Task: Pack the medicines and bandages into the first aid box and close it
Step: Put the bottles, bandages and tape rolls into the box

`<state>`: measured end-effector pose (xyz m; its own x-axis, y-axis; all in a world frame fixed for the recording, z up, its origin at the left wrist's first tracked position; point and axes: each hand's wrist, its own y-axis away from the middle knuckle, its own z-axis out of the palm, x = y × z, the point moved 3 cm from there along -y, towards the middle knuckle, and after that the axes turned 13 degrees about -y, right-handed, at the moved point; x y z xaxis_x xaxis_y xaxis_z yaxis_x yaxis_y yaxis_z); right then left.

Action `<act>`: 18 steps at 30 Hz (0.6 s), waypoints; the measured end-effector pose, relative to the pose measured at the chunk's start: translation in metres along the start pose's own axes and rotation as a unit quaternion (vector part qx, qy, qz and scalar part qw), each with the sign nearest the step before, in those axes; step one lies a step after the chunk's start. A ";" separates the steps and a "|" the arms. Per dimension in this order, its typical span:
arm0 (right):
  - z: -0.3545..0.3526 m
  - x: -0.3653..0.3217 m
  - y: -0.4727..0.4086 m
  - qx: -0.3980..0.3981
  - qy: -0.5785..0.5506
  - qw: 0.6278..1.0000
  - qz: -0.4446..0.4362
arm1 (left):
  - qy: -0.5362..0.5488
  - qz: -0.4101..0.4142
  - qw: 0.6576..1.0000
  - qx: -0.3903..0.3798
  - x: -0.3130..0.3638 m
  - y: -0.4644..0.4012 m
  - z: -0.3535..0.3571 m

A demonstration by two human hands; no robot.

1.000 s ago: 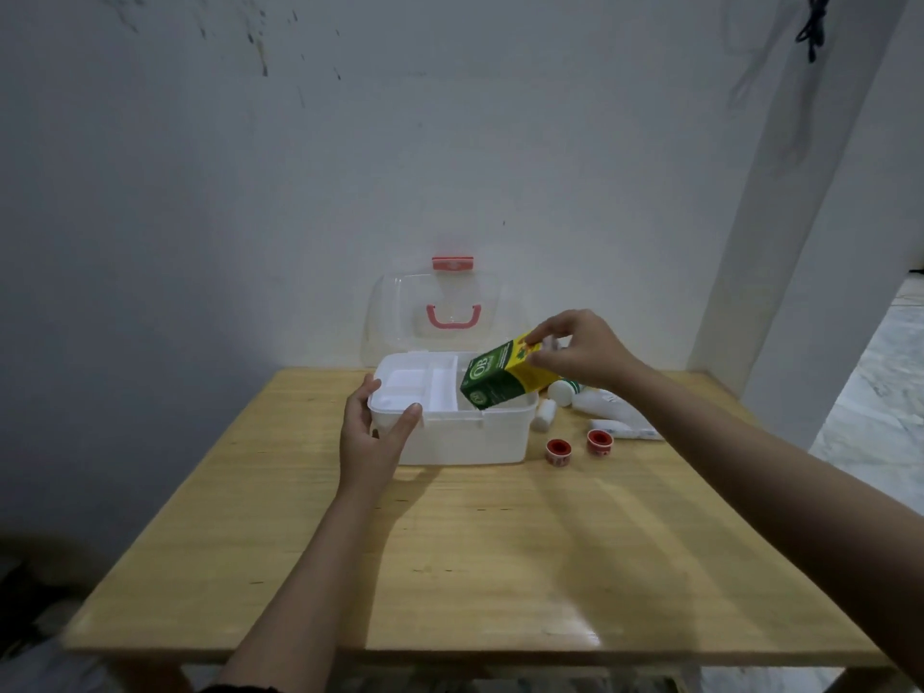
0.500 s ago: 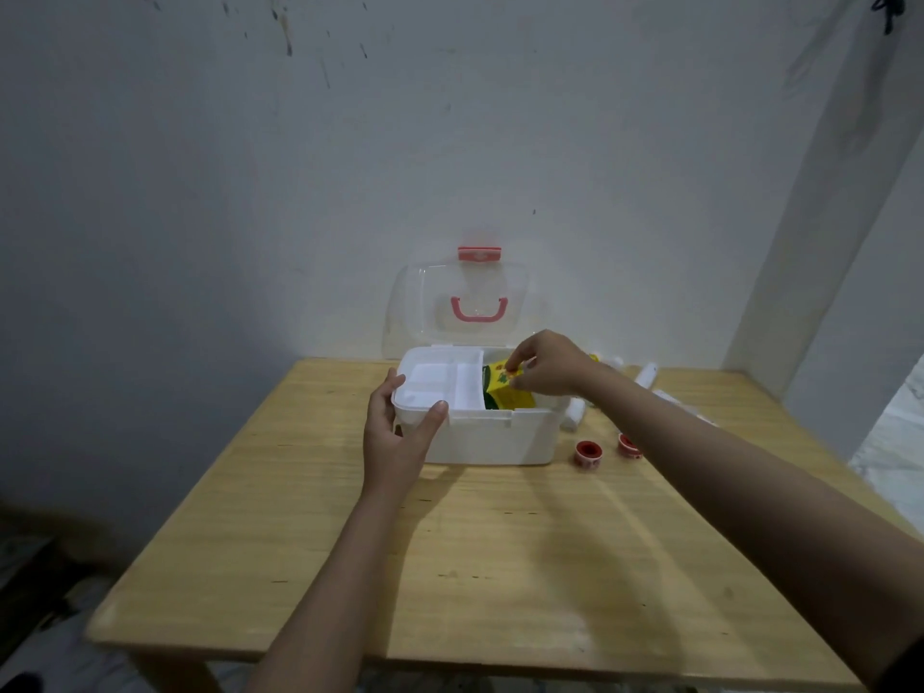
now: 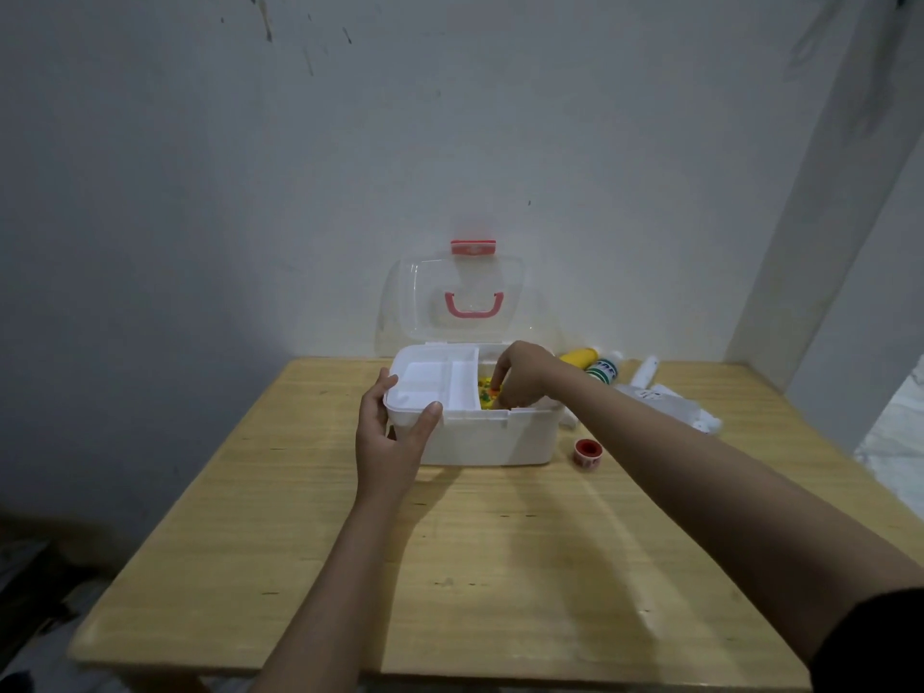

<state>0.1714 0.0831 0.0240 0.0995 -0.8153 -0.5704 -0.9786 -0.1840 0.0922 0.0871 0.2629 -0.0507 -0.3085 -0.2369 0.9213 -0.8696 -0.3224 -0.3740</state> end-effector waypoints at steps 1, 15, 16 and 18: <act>-0.001 -0.001 0.001 -0.005 -0.004 1.000 0.001 | 0.000 0.000 1.000 0.000 0.000 0.000 0.000; -0.103 0.073 0.053 0.172 -0.127 0.977 -0.003 | 0.021 -0.011 1.000 0.001 0.001 0.000 0.002; -0.101 0.084 0.052 0.174 -0.130 0.976 0.017 | 0.022 -0.013 1.000 0.001 0.002 0.000 0.002; -0.097 0.103 0.048 0.181 -0.151 0.970 0.053 | 0.018 -0.015 1.000 0.004 0.002 0.000 0.003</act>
<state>0.1523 -0.0628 0.0488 -0.0093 -0.6102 -0.7922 -0.9850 0.1419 -0.0977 0.0875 0.2600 -0.0494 -0.2963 -0.1941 0.9351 -0.8758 -0.3355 -0.3472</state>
